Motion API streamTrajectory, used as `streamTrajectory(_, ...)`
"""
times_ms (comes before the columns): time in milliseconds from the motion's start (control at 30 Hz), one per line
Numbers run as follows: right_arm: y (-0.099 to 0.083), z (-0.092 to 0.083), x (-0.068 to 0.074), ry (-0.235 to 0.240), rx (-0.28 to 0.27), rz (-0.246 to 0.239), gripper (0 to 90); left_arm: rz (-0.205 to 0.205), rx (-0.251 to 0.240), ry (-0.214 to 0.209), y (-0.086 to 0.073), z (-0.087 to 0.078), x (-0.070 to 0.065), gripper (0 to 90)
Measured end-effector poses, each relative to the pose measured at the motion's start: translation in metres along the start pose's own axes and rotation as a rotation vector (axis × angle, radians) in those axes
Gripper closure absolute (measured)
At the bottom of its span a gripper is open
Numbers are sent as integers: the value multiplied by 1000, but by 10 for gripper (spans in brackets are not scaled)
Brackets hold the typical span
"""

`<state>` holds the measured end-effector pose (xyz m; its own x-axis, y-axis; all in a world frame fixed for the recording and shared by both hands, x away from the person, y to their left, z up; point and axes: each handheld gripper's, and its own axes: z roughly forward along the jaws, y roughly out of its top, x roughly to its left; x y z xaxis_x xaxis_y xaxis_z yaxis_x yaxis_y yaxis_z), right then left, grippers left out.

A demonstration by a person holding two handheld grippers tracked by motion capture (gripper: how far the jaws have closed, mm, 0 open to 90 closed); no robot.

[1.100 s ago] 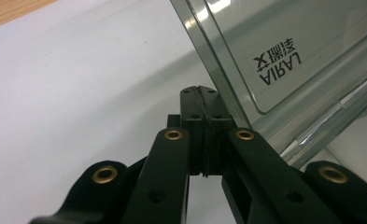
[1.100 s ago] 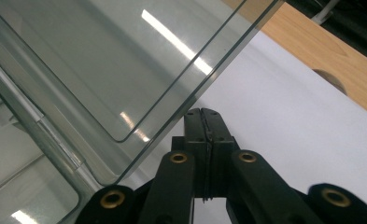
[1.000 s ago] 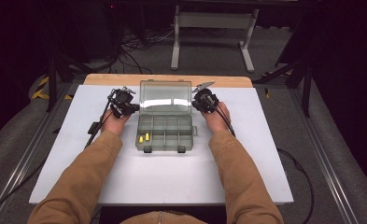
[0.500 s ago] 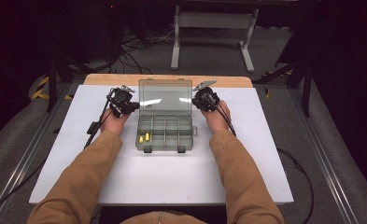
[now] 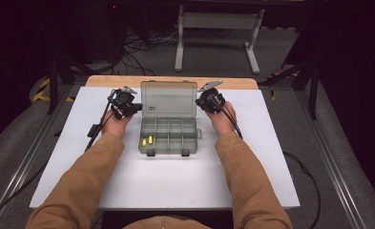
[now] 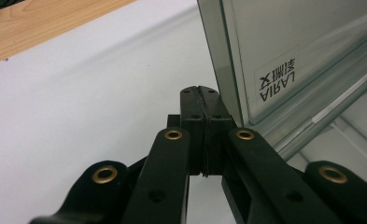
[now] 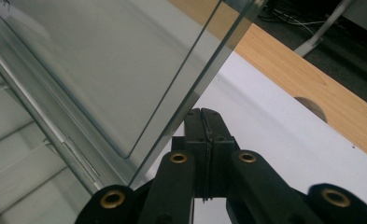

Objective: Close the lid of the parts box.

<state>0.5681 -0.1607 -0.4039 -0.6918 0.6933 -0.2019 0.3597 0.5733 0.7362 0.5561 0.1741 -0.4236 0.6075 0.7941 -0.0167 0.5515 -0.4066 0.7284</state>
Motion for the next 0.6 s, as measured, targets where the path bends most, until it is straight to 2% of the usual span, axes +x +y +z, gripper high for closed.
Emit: streamTrajectory(600,3,-14,2,35,-15,-25,900,26,-11,-37,1,-13,-2,894)
